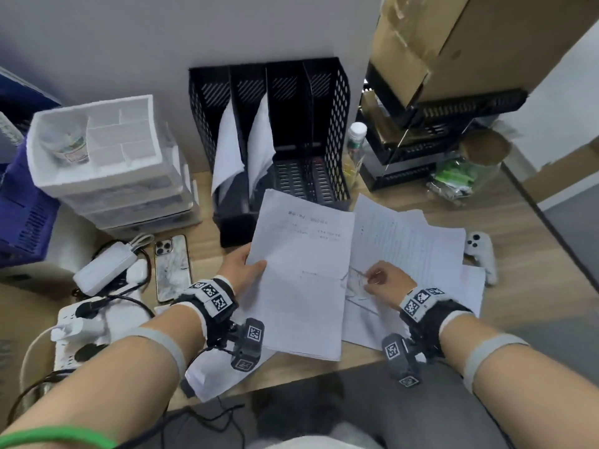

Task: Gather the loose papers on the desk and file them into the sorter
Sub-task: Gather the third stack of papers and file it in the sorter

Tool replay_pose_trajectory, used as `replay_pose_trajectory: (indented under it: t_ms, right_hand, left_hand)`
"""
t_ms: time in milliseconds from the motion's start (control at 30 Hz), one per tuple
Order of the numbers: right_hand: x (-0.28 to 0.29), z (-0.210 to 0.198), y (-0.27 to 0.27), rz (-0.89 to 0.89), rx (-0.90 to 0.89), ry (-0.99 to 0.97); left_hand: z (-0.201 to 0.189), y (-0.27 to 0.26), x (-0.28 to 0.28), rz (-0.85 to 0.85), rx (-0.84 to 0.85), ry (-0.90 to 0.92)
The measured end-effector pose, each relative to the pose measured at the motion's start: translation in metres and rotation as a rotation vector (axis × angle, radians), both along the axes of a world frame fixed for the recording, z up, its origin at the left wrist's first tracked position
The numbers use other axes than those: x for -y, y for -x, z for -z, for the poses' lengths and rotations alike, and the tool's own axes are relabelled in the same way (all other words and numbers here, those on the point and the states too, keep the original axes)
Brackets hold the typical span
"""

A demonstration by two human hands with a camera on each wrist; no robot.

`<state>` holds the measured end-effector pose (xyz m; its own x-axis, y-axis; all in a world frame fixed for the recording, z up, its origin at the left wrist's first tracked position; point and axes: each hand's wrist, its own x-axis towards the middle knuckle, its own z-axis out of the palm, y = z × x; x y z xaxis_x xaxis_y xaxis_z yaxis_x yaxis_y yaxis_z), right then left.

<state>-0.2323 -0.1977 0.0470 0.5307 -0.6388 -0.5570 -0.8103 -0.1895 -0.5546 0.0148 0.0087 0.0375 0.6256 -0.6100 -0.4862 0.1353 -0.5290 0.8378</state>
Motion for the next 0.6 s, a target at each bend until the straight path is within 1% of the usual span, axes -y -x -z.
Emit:
replay_pose_trajectory:
  t_ms: [33,100,200,267,333,400,500,567,600]
  right_hand:
    - [0.008,0.006,0.013,0.004,-0.097,0.077]
    - [0.023,0.016,0.039,-0.022,-0.290,0.167]
    - [0.039,0.038,0.062,-0.170,-0.443,0.226]
    - [0.043,0.053,0.067,-0.232,-0.501,0.194]
    - [0.040,0.059,0.067,-0.250,-0.543,0.190]
    - [0.039,0.061,0.066,-0.269,-0.587,0.268]
    - [0.045,0.057,0.061,-0.309,-0.612,0.383]
    - [0.054,0.058,0.058,-0.329,-0.609,0.406]
    - [0.058,0.060,0.056,-0.320,-0.600,0.382]
  left_hand:
    - [0.002,0.001,0.002,-0.013,0.006,-0.021]
    - [0.010,0.006,0.009,-0.031,0.007,-0.072]
    - [0.021,0.011,0.015,-0.048,0.023,-0.142]
    - [0.029,0.012,0.017,-0.060,0.042,-0.182]
    - [0.031,0.012,0.018,-0.067,0.084,-0.219]
    - [0.028,0.012,0.018,-0.075,0.122,-0.242]
    - [0.023,0.011,0.015,-0.094,0.129,-0.251]
    - [0.021,0.010,0.011,-0.114,0.131,-0.249]
    - [0.020,0.010,0.010,-0.125,0.123,-0.241]
